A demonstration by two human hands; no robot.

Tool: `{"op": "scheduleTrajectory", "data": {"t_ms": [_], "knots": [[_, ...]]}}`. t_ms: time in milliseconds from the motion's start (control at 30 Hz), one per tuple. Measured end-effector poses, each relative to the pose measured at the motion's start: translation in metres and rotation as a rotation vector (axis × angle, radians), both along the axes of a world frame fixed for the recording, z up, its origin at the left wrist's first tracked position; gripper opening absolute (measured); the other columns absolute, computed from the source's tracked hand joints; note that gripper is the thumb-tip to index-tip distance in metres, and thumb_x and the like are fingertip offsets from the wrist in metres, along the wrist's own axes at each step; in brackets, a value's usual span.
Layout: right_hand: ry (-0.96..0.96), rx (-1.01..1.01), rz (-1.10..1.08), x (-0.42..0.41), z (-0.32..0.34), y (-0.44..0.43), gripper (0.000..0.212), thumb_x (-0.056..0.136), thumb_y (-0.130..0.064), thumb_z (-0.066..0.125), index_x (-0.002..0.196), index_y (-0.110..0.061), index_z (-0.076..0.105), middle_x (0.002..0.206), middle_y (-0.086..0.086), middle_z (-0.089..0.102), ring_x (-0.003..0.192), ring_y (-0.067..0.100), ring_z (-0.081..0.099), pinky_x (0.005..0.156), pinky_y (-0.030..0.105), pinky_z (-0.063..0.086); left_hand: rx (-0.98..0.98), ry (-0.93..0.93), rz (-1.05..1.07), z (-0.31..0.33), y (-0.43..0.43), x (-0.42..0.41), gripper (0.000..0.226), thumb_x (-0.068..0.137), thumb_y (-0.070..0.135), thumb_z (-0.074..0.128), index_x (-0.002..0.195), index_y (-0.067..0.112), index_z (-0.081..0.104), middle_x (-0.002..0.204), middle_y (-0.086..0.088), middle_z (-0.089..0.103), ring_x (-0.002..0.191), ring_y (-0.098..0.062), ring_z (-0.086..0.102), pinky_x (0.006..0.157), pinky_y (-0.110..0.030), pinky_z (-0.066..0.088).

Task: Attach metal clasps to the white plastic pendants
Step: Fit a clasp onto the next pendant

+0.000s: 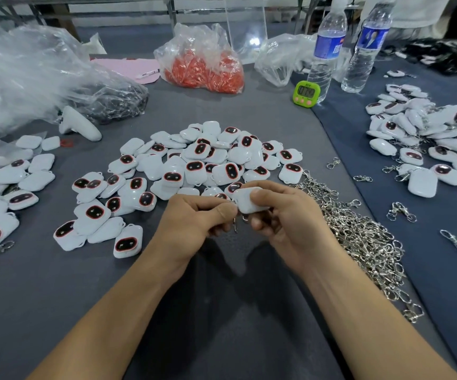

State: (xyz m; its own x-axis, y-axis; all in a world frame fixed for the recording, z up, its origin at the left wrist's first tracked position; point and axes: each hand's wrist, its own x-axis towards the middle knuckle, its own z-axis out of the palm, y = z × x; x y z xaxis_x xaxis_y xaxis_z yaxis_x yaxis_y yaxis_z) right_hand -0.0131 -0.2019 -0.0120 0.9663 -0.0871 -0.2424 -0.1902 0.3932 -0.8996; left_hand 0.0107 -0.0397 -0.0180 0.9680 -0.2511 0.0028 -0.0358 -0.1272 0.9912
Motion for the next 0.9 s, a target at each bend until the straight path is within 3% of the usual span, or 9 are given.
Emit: {"op": "scheduleTrajectory", "data": {"t_ms": [100,200,300,367,467,567,733,800,900], "knots": [[-0.174,-0.231,-0.083,-0.004,-0.001,0.005,0.019,0.086,0.005,0.062,0.087,-0.008,0.075,0.060,0.006,0.065,0.042,0.015,0.047,0.042,0.021,0.035,0.407,-0.328,0.027,0.002,0.007,0.000,0.009,0.082,0.028,0.078,0.080,0.036,0.081,0.062,0.009,0.071,0.055,-0.010,0.059,0.055,-0.025,0.046],[-0.348,-0.471,-0.152,-0.011,-0.003,0.017,0.018,0.077,-0.006,0.065,0.085,-0.016,0.077,0.059,0.014,0.061,0.047,0.020,0.049,0.044,0.031,0.041,0.795,-0.773,0.041,0.004,0.013,-0.006,0.018,0.083,0.033,0.066,0.081,0.023,0.081,0.066,0.005,0.070,0.061,-0.017,0.061,0.060,-0.037,0.050],[-0.322,-0.367,-0.169,-0.009,-0.004,0.020,0.018,0.079,-0.005,0.064,0.087,-0.015,0.077,0.062,0.017,0.062,0.044,0.018,0.052,0.041,0.026,0.038,0.870,-0.892,0.109,0.003,0.013,-0.009,0.021,0.087,0.031,0.065,0.076,0.018,0.077,0.062,0.004,0.064,0.059,-0.020,0.056,0.056,-0.037,0.046],[-0.195,-0.144,-0.149,-0.004,-0.002,0.017,0.018,0.088,0.002,0.060,0.089,-0.009,0.075,0.063,0.011,0.064,0.040,0.015,0.048,0.037,0.020,0.033,0.655,-0.687,0.151,0.004,0.008,-0.008,0.016,0.087,0.031,0.070,0.077,0.020,0.077,0.061,0.005,0.066,0.058,-0.013,0.057,0.057,-0.030,0.047],[0.011,0.142,-0.085,0.000,0.001,0.011,0.020,0.094,0.000,0.053,0.094,-0.004,0.073,0.064,0.010,0.066,0.039,0.011,0.046,0.035,0.018,0.032,0.025,-0.060,0.119,0.005,-0.006,-0.006,0.017,0.089,0.022,0.073,0.075,0.013,0.078,0.052,0.001,0.061,0.048,-0.006,0.050,0.048,-0.015,0.041],[0.101,0.287,-0.060,0.000,0.001,0.011,0.020,0.095,-0.003,0.052,0.100,-0.001,0.071,0.063,0.008,0.066,0.040,0.010,0.046,0.036,0.016,0.030,-0.076,0.045,0.045,0.003,-0.011,-0.007,0.026,0.092,0.017,0.068,0.069,0.012,0.078,0.049,0.003,0.055,0.046,-0.005,0.047,0.045,-0.014,0.038],[0.005,0.075,-0.130,-0.001,-0.001,0.013,0.021,0.093,0.001,0.056,0.090,-0.007,0.075,0.067,0.007,0.067,0.041,0.013,0.045,0.039,0.019,0.033,0.477,-0.576,0.007,0.000,0.006,-0.001,0.024,0.088,0.035,0.067,0.073,0.018,0.077,0.059,0.000,0.065,0.055,-0.015,0.057,0.055,-0.031,0.044],[-0.159,-0.219,-0.188,-0.005,-0.004,0.017,0.021,0.090,0.002,0.060,0.090,-0.010,0.077,0.066,0.003,0.065,0.047,0.013,0.047,0.044,0.022,0.038,0.770,-0.782,-0.035,0.003,0.008,0.001,0.027,0.089,0.037,0.061,0.076,0.018,0.076,0.064,0.002,0.065,0.060,-0.018,0.057,0.057,-0.034,0.041],[-0.343,-0.718,-0.230,-0.011,-0.011,0.026,0.021,0.087,-0.005,0.068,0.088,-0.023,0.077,0.059,-0.014,0.059,0.051,0.002,0.048,0.052,0.016,0.040,1.117,-0.833,-0.041,0.001,0.001,-0.001,0.026,0.091,0.042,0.060,0.088,0.022,0.077,0.076,0.002,0.070,0.071,-0.021,0.063,0.063,-0.035,0.049]]}}
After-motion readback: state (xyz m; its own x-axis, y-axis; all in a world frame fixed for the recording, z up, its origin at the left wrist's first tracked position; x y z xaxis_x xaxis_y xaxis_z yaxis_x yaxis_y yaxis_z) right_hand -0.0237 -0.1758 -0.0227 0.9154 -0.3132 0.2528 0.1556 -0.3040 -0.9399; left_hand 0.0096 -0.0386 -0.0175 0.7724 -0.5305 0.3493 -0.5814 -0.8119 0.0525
